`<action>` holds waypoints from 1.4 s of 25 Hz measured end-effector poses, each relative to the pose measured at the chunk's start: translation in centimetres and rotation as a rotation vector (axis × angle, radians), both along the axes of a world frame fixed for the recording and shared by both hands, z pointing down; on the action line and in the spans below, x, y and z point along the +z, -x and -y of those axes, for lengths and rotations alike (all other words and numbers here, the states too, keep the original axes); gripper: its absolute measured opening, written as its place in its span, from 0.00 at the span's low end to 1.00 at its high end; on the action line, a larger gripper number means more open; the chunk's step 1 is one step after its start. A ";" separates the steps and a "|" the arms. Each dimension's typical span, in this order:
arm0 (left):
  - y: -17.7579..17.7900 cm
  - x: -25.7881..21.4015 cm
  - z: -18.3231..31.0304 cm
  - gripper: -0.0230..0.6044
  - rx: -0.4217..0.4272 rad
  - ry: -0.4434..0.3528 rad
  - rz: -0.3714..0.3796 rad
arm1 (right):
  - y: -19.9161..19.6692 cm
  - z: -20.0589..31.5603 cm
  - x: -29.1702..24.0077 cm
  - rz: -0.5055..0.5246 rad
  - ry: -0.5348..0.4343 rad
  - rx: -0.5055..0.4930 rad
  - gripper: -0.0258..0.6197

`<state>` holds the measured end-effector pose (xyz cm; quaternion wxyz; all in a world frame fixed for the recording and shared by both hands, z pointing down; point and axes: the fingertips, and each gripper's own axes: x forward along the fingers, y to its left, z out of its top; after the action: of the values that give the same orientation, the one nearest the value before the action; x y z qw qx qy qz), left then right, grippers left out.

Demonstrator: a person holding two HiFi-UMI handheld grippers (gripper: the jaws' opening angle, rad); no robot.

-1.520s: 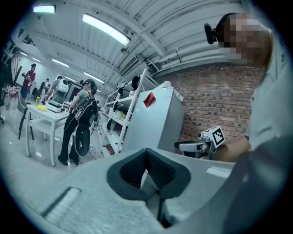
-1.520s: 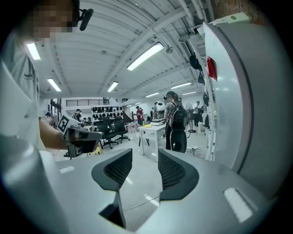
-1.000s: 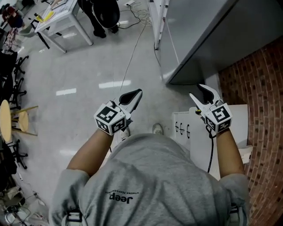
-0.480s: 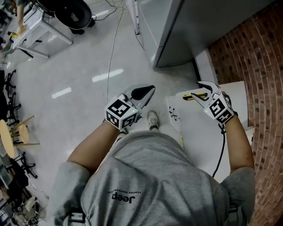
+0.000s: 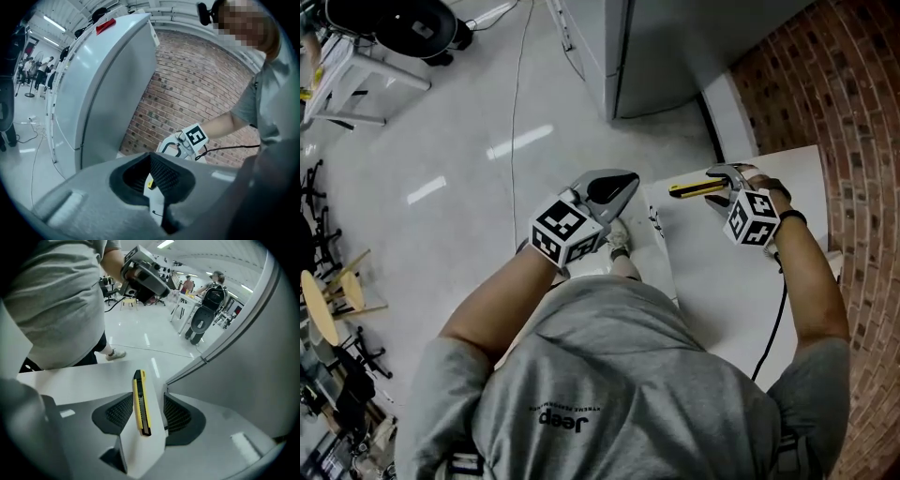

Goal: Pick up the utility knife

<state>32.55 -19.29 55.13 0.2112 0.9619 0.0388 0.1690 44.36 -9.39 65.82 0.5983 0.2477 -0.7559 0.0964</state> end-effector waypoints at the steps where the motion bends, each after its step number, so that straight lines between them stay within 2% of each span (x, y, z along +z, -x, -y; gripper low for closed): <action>1: -0.3 0.3 -0.2 0.03 0.004 0.004 0.002 | -0.2 -0.2 0.6 -0.009 0.015 -0.017 0.37; 13: -2.3 3.6 -1.4 0.03 0.011 0.049 0.025 | -1.2 -1.9 7.0 -0.098 0.182 -0.210 0.36; 14: -2.3 3.7 -1.6 0.03 0.012 0.053 0.024 | -1.3 -2.3 7.4 -0.104 0.213 -0.232 0.35; 15: -2.3 3.7 -1.7 0.03 0.013 0.054 0.021 | -1.3 -2.6 7.6 -0.100 0.245 -0.247 0.27; 18: -2.2 3.8 -1.9 0.03 0.013 0.058 0.014 | -1.0 -2.8 7.7 -0.084 0.286 -0.254 0.23; 20: -2.1 3.9 -1.9 0.03 0.010 0.059 0.015 | -0.9 -2.5 7.5 -0.068 0.262 -0.223 0.23; 25: -1.0 3.1 -1.2 0.03 0.001 0.055 0.011 | -0.1 -1.4 4.9 0.017 0.163 -0.064 0.23; 35: 3.0 0.3 2.3 0.03 -0.084 0.030 -0.012 | 2.7 2.7 -0.5 0.129 0.041 0.098 0.23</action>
<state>29.55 -21.56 55.40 0.2321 0.9605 0.0022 0.1534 41.69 -12.11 65.30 0.5478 0.2656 -0.7777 0.1568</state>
